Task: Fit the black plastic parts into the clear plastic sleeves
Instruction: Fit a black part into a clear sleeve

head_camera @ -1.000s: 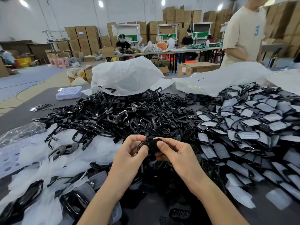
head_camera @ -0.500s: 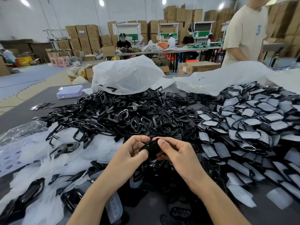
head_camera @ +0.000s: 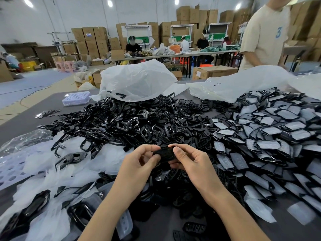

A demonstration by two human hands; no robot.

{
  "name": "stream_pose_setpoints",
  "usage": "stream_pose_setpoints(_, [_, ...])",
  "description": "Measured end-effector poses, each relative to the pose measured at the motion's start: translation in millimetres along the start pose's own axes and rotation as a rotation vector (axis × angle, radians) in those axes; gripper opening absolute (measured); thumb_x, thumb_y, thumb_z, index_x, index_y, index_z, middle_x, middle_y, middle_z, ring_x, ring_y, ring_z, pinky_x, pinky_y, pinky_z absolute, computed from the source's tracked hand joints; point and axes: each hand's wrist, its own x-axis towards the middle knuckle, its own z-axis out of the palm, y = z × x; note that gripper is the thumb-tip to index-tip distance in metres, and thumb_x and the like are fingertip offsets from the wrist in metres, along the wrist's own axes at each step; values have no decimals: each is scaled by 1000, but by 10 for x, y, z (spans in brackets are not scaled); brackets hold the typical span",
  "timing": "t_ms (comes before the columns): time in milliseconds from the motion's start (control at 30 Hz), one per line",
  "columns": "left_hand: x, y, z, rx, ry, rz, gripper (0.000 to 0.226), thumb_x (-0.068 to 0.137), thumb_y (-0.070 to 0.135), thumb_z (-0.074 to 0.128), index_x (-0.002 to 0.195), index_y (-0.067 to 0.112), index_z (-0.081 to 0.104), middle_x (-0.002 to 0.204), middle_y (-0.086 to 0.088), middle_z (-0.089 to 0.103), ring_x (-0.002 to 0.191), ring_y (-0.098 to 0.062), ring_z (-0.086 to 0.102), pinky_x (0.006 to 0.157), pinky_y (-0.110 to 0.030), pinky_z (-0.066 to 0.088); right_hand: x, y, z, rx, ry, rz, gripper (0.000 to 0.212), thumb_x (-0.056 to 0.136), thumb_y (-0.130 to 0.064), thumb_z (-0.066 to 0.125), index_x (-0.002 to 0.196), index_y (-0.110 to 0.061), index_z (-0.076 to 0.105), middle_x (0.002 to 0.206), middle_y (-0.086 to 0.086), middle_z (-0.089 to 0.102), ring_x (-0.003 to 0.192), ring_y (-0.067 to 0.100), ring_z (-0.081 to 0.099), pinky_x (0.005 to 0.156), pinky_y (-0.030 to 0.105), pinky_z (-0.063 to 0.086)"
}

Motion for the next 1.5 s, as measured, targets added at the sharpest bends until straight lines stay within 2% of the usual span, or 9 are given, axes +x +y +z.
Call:
stream_pose_setpoints(233, [-37,34,76,64,80,39,21,94,11,67,97,31,72,71,18,62,63,1,52,64,-10,43,7,14,-7,-6,-31,14,14,97,-21,67,103,-27,77,92,5,79,84,19,76,77,23,59])
stream_pose_setpoints(400, [-86,79,174,132,102,64,20,93,10,68,101,27,74,85,15,70,81,-2,63,72,-9,45,24,85,-2,-70,-10,36,17,94,-8,70,99,-23,72,86,2,78,78,19,77,71,21,58])
stream_pose_setpoints(500, [-90,93,179,105,96,42,20,94,10,66,102,27,74,86,17,72,81,-3,65,73,-10,46,24,86,-13,-107,-5,22,22,94,-10,71,93,-32,72,83,1,78,76,17,77,70,21,58])
stream_pose_setpoints(633, [-85,106,181,81,43,-3,21,93,12,68,99,32,72,78,19,68,68,1,58,67,-10,45,23,77,-20,-104,-16,17,27,94,-12,72,90,-39,72,83,-1,78,74,14,76,68,20,56])
stream_pose_setpoints(800, [-124,124,230,132,130,32,25,93,13,69,94,38,70,88,22,68,83,-1,63,72,-7,44,17,92,-6,-132,2,18,26,94,-14,72,89,-39,71,81,0,78,73,15,76,67,20,56])
stream_pose_setpoints(967, [-135,139,229,143,143,52,26,96,14,64,97,40,70,96,29,69,95,8,63,77,-3,43,28,76,-25,-81,-7,46,12,93,-15,74,96,-26,72,83,1,78,73,16,76,66,19,56])
stream_pose_setpoints(1067, [-140,141,218,42,90,-8,23,102,18,54,107,34,70,97,26,72,90,4,69,75,-5,46,29,74,-32,-8,-16,71,7,94,-19,71,101,-20,73,86,4,79,74,17,76,67,19,57])
stream_pose_setpoints(1300, [-105,147,171,-250,110,-153,29,107,19,41,115,26,69,103,-6,75,92,-19,73,90,-32,55,58,90,-46,173,39,126,9,94,-17,71,101,-14,76,90,11,78,77,21,75,69,22,59])
stream_pose_setpoints(1500, [-118,160,194,-135,75,-81,19,102,23,55,106,31,72,93,7,75,84,-10,72,79,-19,56,47,65,-46,182,32,128,10,94,-14,71,102,-11,74,86,8,78,75,20,75,68,22,59])
